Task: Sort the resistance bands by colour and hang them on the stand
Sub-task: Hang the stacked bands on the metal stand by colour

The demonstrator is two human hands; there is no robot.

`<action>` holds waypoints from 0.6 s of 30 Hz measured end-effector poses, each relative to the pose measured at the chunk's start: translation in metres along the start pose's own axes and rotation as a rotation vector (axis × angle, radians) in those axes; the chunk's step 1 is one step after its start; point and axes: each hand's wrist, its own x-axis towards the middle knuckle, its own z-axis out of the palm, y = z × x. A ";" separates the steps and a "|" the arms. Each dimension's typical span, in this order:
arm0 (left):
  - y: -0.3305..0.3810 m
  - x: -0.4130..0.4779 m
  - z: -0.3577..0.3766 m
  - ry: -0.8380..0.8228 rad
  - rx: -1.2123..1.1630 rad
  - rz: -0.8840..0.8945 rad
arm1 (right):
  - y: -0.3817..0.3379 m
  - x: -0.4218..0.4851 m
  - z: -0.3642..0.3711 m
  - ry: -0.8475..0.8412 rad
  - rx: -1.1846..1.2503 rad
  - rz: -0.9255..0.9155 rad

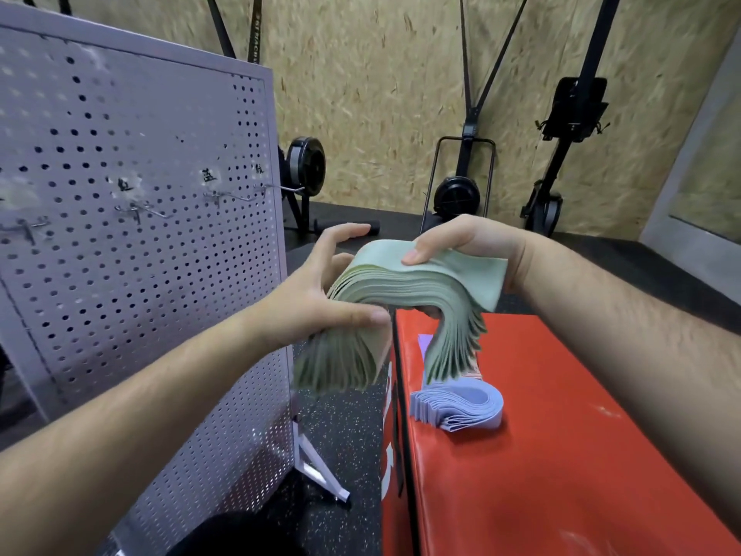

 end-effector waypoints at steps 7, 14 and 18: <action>0.000 0.000 0.002 -0.008 -0.136 -0.023 | 0.017 0.008 -0.001 -0.088 0.216 -0.149; 0.031 0.013 0.000 0.034 0.122 -0.152 | 0.060 0.019 -0.007 -0.072 0.232 -0.154; 0.041 0.019 0.000 0.071 0.263 -0.190 | 0.060 0.026 -0.003 -0.019 0.066 -0.207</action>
